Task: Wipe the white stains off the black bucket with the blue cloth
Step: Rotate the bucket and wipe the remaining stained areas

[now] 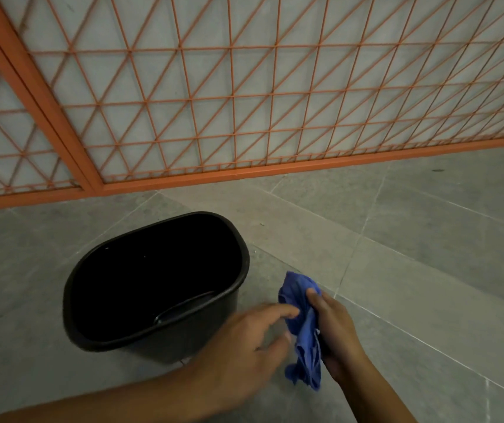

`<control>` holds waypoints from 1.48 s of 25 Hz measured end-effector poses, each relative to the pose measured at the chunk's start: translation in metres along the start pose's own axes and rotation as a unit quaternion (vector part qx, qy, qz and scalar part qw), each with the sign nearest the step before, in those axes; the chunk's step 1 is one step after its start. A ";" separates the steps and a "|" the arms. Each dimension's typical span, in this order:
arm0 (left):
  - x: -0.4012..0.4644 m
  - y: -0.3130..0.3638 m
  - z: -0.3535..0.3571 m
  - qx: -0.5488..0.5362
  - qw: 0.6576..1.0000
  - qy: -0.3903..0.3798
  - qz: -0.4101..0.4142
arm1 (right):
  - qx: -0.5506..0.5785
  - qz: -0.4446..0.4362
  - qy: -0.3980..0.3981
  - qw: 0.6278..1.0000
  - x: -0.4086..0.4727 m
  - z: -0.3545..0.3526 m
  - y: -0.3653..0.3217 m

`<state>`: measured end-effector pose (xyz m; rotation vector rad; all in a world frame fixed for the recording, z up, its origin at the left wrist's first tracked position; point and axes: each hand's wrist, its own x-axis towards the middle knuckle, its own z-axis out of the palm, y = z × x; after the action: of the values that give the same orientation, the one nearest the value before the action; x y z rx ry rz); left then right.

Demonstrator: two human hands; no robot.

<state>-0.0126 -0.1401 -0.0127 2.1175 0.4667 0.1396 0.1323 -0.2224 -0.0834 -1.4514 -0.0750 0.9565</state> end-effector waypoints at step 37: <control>0.091 -0.126 0.134 -0.149 0.906 0.258 -0.302 | -0.462 -0.203 0.096 0.858 0.095 -0.054 0.078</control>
<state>0.0740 -0.1479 -0.1987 1.5341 1.3056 0.3883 0.1858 -0.2234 -0.2066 -2.2797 -0.7528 0.3979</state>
